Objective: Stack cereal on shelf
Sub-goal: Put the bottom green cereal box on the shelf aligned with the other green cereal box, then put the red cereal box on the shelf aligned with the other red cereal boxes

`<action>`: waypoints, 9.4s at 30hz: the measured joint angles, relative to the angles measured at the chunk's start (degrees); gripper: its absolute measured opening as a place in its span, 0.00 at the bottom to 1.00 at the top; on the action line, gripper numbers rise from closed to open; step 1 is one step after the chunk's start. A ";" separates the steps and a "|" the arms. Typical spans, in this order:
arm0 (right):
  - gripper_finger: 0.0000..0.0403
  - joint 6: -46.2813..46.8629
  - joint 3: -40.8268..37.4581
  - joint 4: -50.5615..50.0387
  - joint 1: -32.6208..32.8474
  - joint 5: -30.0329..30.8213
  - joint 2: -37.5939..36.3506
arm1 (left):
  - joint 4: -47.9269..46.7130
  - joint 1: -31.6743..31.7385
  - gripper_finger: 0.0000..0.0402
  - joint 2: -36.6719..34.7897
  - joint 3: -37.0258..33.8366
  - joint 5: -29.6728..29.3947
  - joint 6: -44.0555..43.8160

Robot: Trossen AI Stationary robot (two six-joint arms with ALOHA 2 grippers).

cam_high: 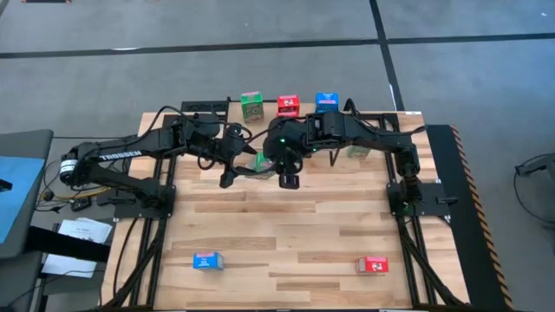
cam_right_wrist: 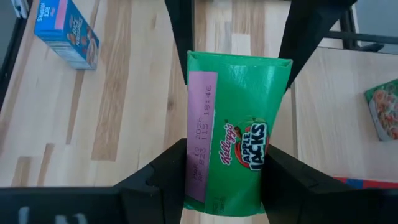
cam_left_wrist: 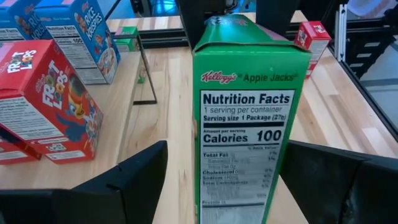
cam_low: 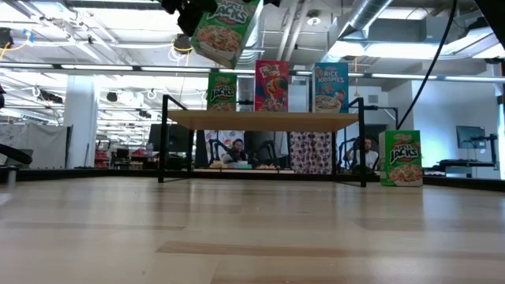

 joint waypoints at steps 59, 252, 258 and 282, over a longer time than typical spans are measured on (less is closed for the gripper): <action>0.63 -0.83 0.29 0.73 -0.49 1.91 -3.92 | 0.10 0.04 0.44 -2.46 -0.04 0.97 0.26; 0.63 34.80 -28.64 -18.18 26.39 -2.23 -16.44 | 22.56 21.12 0.69 -22.67 -26.69 21.80 -19.74; 0.63 41.59 -31.07 -18.19 30.33 -5.71 -16.44 | 22.61 20.94 0.69 -22.67 -26.69 21.71 -19.74; 0.63 54.06 -31.19 -18.21 44.61 -6.44 -16.44 | 22.64 20.94 0.69 -22.67 -26.69 20.20 -20.84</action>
